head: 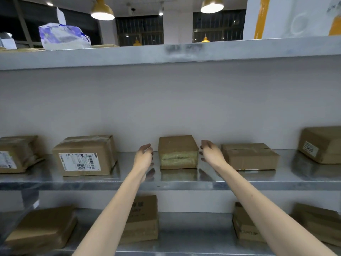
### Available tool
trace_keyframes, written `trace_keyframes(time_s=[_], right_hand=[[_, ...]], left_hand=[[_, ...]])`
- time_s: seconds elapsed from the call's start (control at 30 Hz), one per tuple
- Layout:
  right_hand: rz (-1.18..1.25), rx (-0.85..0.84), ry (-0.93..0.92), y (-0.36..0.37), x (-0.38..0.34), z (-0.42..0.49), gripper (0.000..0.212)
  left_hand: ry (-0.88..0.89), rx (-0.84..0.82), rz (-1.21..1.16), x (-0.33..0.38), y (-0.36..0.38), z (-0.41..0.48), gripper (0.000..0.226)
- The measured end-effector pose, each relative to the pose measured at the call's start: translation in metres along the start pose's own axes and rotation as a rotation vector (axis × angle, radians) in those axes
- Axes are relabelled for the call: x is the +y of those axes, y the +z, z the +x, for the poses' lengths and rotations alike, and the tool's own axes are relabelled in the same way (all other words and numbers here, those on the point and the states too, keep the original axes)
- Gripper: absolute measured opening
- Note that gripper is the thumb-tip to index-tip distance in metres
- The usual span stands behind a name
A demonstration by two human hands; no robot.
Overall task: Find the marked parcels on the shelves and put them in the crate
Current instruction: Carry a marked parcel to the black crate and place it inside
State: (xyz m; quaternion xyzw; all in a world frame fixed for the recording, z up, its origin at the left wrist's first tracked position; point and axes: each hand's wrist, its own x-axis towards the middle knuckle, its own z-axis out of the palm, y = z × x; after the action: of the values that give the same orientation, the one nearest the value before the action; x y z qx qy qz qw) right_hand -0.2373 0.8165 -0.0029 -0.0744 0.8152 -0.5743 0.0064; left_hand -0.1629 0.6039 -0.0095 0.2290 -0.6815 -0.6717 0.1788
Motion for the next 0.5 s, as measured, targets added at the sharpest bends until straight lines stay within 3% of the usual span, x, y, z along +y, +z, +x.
trace_keyframes(time_s=[0.17, 0.5], right_hand=[[0.340, -0.067, 0.162, 0.010, 0.005, -0.003, 0.033], [0.352, -0.038, 0.050, 0.007, 0.002, 0.003, 0.028]], left_hand=[[-0.058, -0.121, -0.167, -0.008, 0.013, 0.003, 0.033], [0.060, -0.078, -0.199, 0.009, 0.010, 0.005, 0.029]])
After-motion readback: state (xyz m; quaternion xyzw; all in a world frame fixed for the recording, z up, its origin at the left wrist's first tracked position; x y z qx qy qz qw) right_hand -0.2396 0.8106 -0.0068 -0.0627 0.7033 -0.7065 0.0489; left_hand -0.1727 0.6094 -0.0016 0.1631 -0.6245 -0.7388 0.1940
